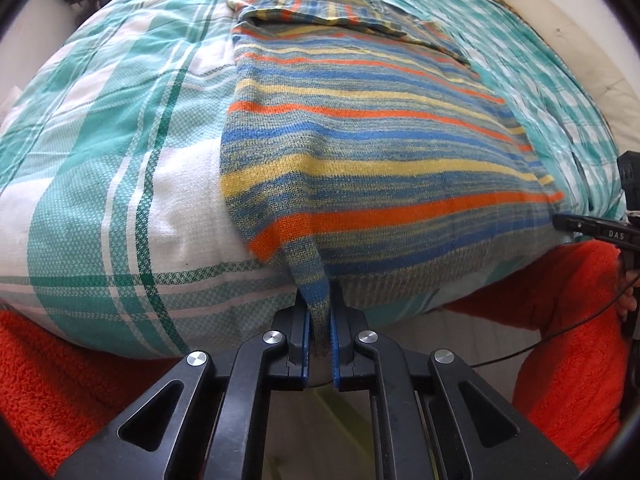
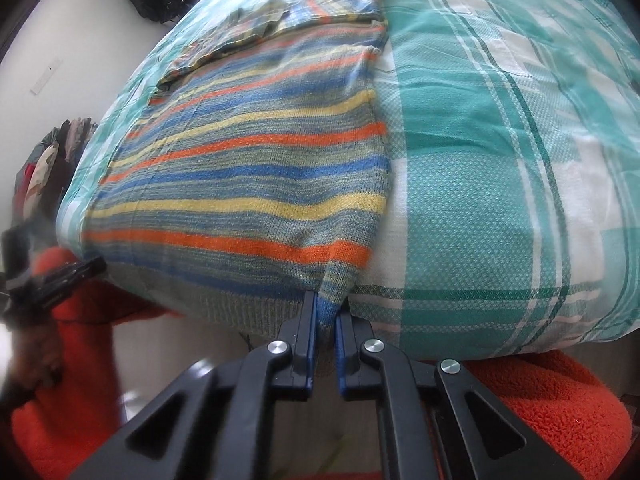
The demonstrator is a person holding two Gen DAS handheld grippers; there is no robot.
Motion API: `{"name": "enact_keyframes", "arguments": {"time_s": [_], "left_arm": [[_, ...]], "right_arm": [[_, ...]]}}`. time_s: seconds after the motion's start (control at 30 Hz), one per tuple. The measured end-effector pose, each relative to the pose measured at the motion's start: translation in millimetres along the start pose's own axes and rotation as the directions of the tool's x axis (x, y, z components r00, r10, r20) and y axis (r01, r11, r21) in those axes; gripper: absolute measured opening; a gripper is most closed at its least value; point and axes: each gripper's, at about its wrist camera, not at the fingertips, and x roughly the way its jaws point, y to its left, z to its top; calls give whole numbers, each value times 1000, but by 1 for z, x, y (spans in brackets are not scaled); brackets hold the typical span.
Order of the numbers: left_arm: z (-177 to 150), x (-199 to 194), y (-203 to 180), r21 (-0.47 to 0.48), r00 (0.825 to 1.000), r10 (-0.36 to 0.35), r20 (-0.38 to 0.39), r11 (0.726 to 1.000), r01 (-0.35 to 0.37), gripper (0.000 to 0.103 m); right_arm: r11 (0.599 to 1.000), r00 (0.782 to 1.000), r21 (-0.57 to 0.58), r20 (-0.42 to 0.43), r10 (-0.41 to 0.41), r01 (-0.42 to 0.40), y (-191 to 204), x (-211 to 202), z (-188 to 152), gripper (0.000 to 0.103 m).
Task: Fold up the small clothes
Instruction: 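Lift the hem with both grippers, fold it onto the collar, and release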
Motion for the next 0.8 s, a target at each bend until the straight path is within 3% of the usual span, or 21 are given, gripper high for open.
{"name": "enact_keyframes", "arguments": {"time_s": [0.27,0.43,0.6,0.7,0.8], "left_arm": [[2,-7,-2,-4,1000,-12,-4,1000,12,5],[18,-50,5,-92,986,-159,57,982,163,4],[83,-74,14,-108,951,-238,198,959,263,4],[136,-62,22,-106,943,-208,262,964,242,4],[192,-36,36,-136,945,-182,272,965,225,4]], "right_arm": [[1000,1000,14,0,5,-5,0,-1,2,8],[994,993,58,67,93,-97,0,-29,12,8],[975,961,88,209,183,-205,-5,-61,55,7],[974,945,87,277,176,-207,-6,-63,100,7],[976,929,90,333,159,-200,-10,-54,153,7]]}}
